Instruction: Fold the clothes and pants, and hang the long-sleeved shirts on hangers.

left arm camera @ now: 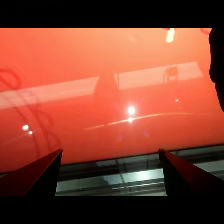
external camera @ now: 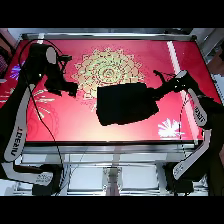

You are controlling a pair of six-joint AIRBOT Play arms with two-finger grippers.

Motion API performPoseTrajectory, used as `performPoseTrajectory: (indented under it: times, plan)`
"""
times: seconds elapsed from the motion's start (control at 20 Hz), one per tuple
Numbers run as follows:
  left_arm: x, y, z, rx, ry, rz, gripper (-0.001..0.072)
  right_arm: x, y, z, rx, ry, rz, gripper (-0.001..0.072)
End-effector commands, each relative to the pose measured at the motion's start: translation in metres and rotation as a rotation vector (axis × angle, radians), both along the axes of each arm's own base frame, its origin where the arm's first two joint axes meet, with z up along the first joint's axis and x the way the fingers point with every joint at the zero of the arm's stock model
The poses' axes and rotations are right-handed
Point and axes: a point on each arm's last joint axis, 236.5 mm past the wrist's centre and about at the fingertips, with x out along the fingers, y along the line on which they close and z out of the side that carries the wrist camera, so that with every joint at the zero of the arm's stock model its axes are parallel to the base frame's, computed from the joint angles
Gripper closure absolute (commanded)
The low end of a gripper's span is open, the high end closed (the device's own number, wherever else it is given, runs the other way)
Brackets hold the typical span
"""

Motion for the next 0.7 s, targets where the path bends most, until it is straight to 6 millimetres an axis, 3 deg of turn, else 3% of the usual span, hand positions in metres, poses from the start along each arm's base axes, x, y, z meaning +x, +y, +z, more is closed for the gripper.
performPoseTrajectory:
  times: [0.0,0.05,0.1,0.25,0.35,0.5,0.65]
  plan:
    - [0.0,0.0,0.0,0.0,0.001,-0.001,0.0023,-0.004,0.006,-0.017,-0.068,0.025,-0.014,0.0397]
    - [0.0,0.0,0.0,0.0,0.001,-0.001,0.0023,-0.004,0.003,-0.018,-0.081,0.035,-0.023,0.0631]
    - [0.0,0.0,0.0,0.0,0.002,-0.001,0.0023,-0.005,-0.005,-0.02,-0.101,0.055,-0.052,0.0688]
    - [-0.002,0.0,0.0,0.002,0.008,-0.001,0.0023,-0.012,-0.039,-0.021,-0.144,0.124,-0.119,0.0688]
    - [-0.002,0.0,0.0,0.002,0.008,-0.001,0.0023,-0.02,-0.077,-0.021,-0.195,0.164,-0.176,0.0688]
    - [-0.002,0.0,0.0,0.002,0.008,-0.001,0.0023,-0.032,-0.164,-0.016,-0.32,0.187,-0.329,0.0688]
    - [-0.002,0.0,0.0,0.002,0.008,-0.001,0.0023,-0.066,-0.27,-0.001,-0.466,0.215,-0.534,0.0688]
